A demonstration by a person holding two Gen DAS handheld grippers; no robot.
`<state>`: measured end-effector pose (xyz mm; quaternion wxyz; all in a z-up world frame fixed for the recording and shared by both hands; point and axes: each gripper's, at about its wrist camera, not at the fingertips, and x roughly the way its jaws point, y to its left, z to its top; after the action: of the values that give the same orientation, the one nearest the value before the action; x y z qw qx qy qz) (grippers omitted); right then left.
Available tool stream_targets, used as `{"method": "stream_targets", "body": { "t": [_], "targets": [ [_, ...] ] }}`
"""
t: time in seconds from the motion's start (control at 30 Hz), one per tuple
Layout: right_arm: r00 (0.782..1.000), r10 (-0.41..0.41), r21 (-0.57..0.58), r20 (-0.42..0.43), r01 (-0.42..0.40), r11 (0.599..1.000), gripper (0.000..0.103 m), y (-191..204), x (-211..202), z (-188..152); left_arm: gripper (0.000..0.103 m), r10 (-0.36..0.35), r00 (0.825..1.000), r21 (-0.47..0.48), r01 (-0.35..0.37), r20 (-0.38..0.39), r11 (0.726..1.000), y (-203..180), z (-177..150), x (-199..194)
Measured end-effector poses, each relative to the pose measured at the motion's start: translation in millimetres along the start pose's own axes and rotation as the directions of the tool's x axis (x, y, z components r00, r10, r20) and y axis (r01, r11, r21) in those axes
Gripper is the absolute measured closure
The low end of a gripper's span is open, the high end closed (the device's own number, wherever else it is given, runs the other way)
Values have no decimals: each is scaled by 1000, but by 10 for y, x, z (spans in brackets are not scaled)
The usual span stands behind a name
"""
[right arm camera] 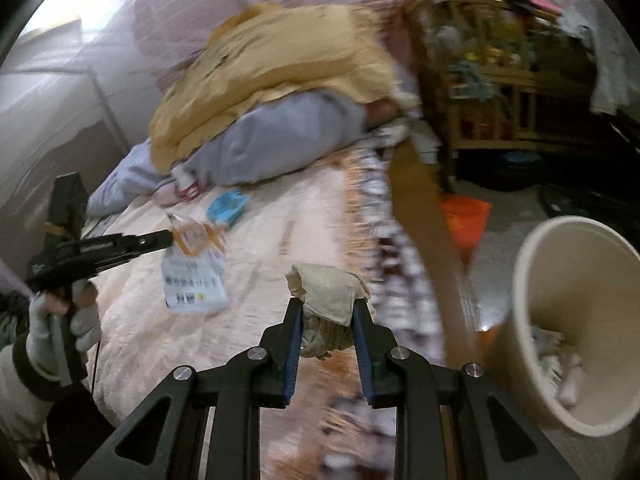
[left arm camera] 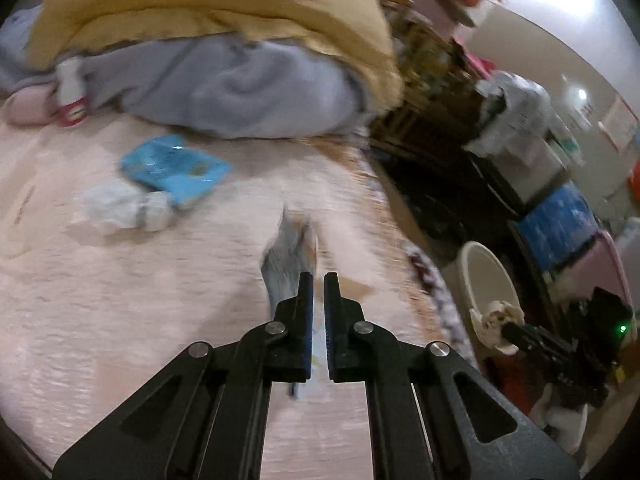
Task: Collect trash
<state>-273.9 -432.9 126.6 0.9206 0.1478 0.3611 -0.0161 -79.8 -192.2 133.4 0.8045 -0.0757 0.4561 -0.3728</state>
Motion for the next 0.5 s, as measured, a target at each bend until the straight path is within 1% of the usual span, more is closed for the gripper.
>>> {"method": "stream_targets", "body": {
  "t": [0.1,0.2,0.23,0.33,0.37,0.4,0.43,0.47,0.5],
  "targets": [
    [999,-32,27,19,32,999,80,-250,-200,-44,101,-16,1000,12,16,-23,1000,-205,-25,126],
    [998,-43,43,37,41,998,80,-398,-338,-82,100,-6,998,26,8,-55,1000,-382,-97,284],
    [998,-46,52,39,44,998,80,-459,-367,-97,100,9,998,32,-8,-57,999,-399,-104,323],
    [999,-31,68,37,29,997,80,-537,-379,-119,99,100,995,69,-98,-25,993,-390,-103,354],
    [999,-24,70,37,21,997,80,-547,-372,-126,95,114,993,80,-111,-27,991,-351,-97,365],
    [999,-20,68,37,17,998,80,-547,-363,-135,79,129,991,91,-126,-30,988,-304,-90,378],
    [999,-13,64,32,11,998,80,-542,-336,-136,66,162,987,98,-159,-18,982,-227,-89,379],
    [1000,-10,62,29,8,998,80,-537,-327,-150,42,203,979,96,-202,4,975,-152,-89,367],
    [1000,-3,61,27,2,998,80,-529,-303,-153,36,233,972,87,-234,28,968,-72,-92,356]
  ]
}}
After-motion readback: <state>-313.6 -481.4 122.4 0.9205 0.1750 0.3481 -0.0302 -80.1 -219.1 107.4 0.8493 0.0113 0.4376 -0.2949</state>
